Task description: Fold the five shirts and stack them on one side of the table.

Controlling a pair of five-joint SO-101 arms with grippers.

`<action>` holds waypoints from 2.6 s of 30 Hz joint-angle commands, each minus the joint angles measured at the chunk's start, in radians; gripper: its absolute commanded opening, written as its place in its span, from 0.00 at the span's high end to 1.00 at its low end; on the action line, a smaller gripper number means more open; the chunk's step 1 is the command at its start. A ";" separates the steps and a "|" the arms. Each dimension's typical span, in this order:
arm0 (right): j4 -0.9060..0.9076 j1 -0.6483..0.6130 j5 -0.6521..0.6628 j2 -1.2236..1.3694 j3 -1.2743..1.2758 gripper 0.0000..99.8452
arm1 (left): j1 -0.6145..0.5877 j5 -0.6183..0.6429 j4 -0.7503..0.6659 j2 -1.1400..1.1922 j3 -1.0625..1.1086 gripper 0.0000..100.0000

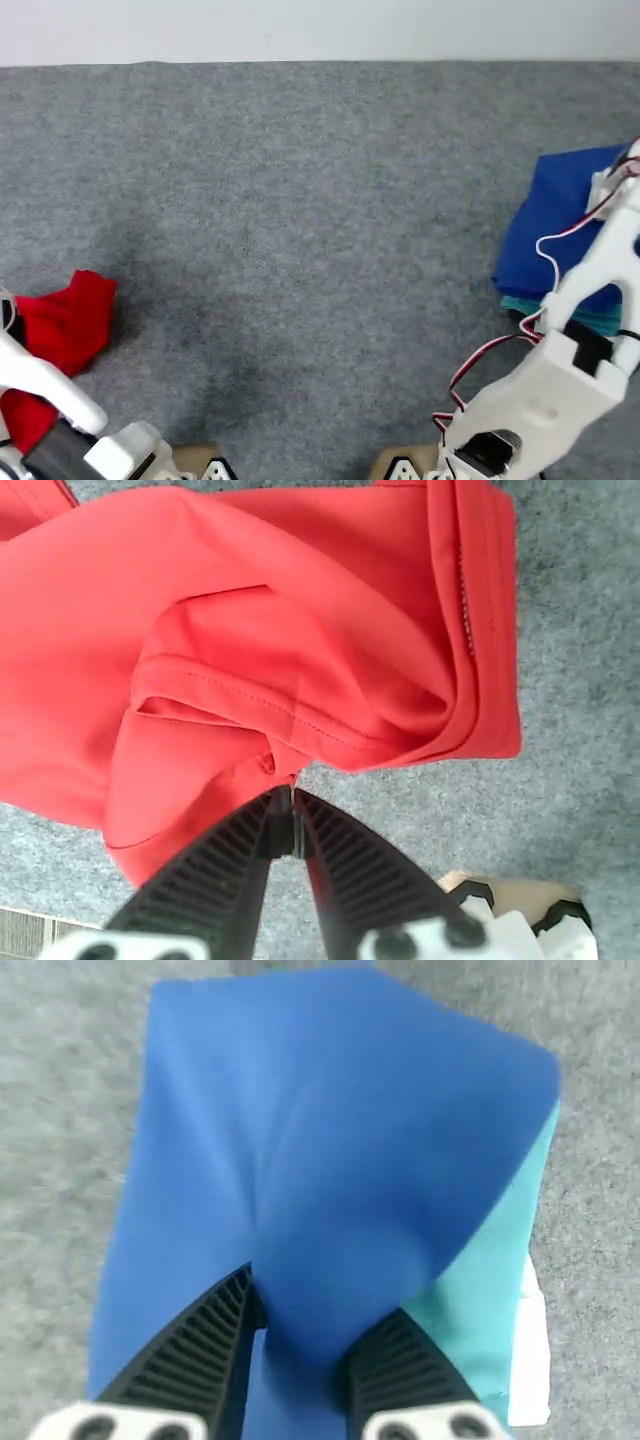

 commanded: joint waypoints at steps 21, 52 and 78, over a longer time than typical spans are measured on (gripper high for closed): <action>-0.030 0.068 0.084 -0.203 -0.023 0.65 | 0.003 0.002 0.021 -0.037 -0.002 0.99; 0.176 0.140 0.265 0.073 -0.273 0.99 | 0.003 0.002 -0.008 -0.035 -0.002 0.99; 0.140 0.070 0.161 0.315 -0.813 0.99 | 0.109 0.009 0.015 -0.074 -0.008 0.99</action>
